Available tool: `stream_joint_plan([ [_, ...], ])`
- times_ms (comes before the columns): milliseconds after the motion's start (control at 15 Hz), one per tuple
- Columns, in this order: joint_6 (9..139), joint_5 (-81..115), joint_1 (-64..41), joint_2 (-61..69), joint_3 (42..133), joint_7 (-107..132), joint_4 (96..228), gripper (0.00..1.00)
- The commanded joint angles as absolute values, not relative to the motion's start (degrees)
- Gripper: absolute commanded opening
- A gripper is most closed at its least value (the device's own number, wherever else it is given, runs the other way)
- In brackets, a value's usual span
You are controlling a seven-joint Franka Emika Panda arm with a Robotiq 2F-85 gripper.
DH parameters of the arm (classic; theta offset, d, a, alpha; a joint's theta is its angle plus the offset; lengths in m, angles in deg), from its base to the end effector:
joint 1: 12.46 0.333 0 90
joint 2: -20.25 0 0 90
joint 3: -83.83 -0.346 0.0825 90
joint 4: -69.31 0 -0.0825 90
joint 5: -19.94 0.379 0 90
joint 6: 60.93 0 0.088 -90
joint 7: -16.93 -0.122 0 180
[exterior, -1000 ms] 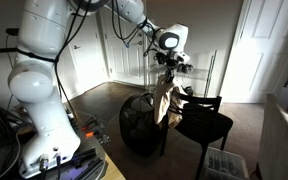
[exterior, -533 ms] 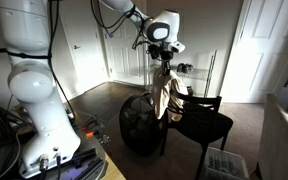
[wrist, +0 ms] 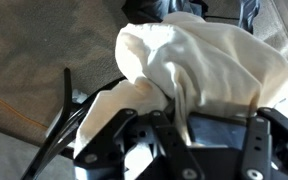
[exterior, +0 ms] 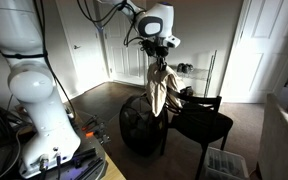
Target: Put the beige clothing in the laundry bag.
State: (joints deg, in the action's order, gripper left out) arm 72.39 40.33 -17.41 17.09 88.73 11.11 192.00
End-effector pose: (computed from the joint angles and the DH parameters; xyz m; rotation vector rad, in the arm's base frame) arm 0.5546 -0.0858 0.4108 -2.7805 0.7124 -0.2007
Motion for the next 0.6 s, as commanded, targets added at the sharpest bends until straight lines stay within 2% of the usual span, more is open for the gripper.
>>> stream_joint_plan([
  [0,73.8,43.2,-17.6,26.4,88.6,20.2,199.9,0.00],
  [533,70.9,42.5,-15.9,38.2,91.0,29.6,207.7,0.00],
])
